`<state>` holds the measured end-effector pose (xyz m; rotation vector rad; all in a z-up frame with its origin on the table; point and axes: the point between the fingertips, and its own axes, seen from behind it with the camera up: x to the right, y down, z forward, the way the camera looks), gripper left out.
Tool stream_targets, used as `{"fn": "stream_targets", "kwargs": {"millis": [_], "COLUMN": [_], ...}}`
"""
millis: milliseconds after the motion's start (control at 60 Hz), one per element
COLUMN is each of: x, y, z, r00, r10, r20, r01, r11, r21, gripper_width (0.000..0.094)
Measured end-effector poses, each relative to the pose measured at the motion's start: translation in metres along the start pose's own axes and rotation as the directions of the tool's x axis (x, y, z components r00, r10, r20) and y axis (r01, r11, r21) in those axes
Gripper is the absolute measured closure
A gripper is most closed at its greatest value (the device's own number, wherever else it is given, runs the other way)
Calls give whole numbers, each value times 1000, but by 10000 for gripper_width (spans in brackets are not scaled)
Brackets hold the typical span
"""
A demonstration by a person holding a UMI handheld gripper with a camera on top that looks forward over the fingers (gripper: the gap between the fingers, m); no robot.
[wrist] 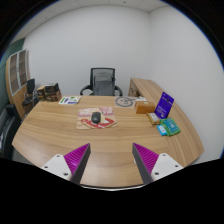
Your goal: Arrange mouse
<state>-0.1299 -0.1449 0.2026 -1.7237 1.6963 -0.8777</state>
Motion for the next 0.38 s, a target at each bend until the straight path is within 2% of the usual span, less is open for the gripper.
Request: {"fn": "stream_targets", "kwargs": {"millis": [267, 383], "x": [21, 17], "y": [15, 16], "z": [-15, -19], "r00": [998, 998], "r10": [10, 25], "r20": [-58, -52], "r01": [-9, -25], "r11": [1000, 1000], "r21": [7, 7], "gripper_width": [66, 67]}}
